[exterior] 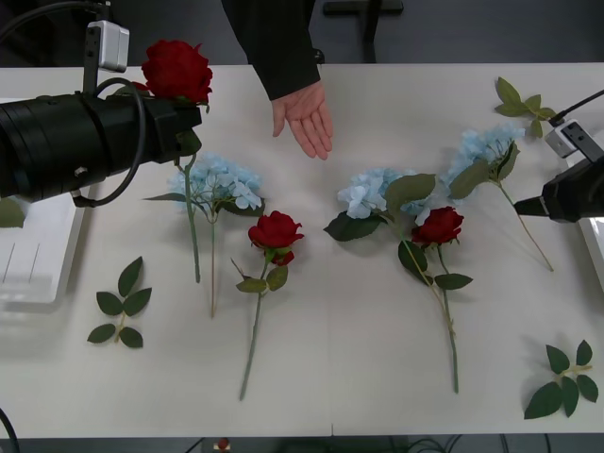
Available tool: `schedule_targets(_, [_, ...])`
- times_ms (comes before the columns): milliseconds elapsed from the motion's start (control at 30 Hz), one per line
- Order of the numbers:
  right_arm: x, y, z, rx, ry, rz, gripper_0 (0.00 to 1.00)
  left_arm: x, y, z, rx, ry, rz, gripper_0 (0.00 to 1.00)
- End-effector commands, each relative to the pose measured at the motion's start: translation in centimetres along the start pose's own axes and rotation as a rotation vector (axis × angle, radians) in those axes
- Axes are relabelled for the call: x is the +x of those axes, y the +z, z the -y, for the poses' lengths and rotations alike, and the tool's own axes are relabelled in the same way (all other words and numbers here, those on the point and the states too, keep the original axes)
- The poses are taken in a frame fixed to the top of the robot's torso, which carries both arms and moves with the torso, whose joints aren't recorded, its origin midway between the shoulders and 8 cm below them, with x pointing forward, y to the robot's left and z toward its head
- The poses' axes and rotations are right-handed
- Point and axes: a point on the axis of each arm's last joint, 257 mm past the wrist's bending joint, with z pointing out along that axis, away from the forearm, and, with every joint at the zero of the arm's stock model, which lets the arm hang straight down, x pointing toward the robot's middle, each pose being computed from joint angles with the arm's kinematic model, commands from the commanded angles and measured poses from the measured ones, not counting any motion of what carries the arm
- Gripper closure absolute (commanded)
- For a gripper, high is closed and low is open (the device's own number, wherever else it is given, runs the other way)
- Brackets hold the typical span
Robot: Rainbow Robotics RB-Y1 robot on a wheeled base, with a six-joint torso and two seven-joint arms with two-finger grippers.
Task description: Place the red flowers into the right box and the blue flowers into the left box. If a person shows an open palm, hand one flower to the person first, then continue sorting.
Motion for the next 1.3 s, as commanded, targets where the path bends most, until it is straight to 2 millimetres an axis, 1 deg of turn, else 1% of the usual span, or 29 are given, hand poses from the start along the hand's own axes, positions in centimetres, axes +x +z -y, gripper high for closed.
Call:
schedule_targets(33, [1.2, 2.0, -0.1, 0.011, 0.05, -0.009, 0.0, -0.6, -0.4, 0.2, -0.01, 0.06, 0.009, 1.0])
schedule_targets(133, [1.8, 3.2, 0.1, 0.034, 0.039, -0.022, 0.0, -0.6, -0.4, 0.2, -0.008, 0.059, 0.007, 1.0])
schedule_targets(267, [2.4, 4.5, -0.2, 0.048, 0.025, -0.039, 0.0, -0.5, -0.4, 0.3, -0.006, 0.057, 0.007, 1.0])
schedule_targets(500, [2.5, 6.7, -0.9, 0.079, -0.014, -0.04, 0.0, -0.5, -0.4, 0.3, -0.004, 0.053, 0.006, 1.0])
schedule_targets(533, [2.5, 6.9, -0.9, 0.081, -0.015, -0.04, 0.03, -0.5, -0.4, 0.3, -0.004, 0.053, 0.006, 1.0])
schedule_targets(567, [2.5, 7.1, -1.0, 0.084, -0.021, -0.038, 0.13, -0.5, -0.4, 0.3, -0.004, 0.052, 0.006, 1.0])
schedule_targets(600, [2.4, 7.3, -1.1, 0.087, -0.024, -0.037, 0.3, -0.5, -0.4, 0.3, -0.004, 0.052, 0.006, 1.0])
schedule_targets(633, [2.3, 7.4, -1.1, 0.092, -0.03, -0.033, 0.63, -0.5, -0.4, 0.3, -0.004, 0.052, 0.006, 1.0])
schedule_targets(667, [2.2, 7.6, -1.3, 0.093, -0.03, -0.03, 0.86, -0.5, -0.4, 0.3, -0.004, 0.052, 0.006, 1.0])
schedule_targets(700, [2.1, 7.7, -1.4, 0.092, -0.029, -0.029, 0.96, -0.5, -0.4, 0.3, -0.004, 0.05, 0.006, 1.0])
schedule_targets(733, [2.1, 7.7, -1.5, 0.09, -0.026, -0.027, 1.0, -0.5, -0.4, 0.3, -0.004, 0.05, 0.006, 1.0])
schedule_targets(933, [2.1, 7.8, -1.6, 0.088, -0.026, -0.026, 1.0, -0.5, -0.4, 0.4, -0.001, 0.046, 0.006, 1.0])
schedule_targets(1067, [1.7, 7.4, -1.2, 0.088, -0.014, -0.008, 1.0, -0.5, -0.4, 0.5, 0.002, 0.043, 0.007, 1.0])
schedule_targets(1133, [1.4, 6.9, -0.8, 0.085, -0.002, 0.007, 1.0, -0.5, -0.4, 0.5, 0.002, 0.043, 0.007, 1.0])
schedule_targets(1233, [0.4, 5.4, -0.2, 0.079, -0.005, 0.028, 1.0, -0.5, -0.4, 0.5, 0.003, 0.041, 0.007, 1.0])
schedule_targets(1300, [-0.8, 3.5, 0.1, 0.057, 0.003, 0.054, 1.0, -0.5, -0.4, 0.5, 0.004, 0.04, 0.008, 1.0])
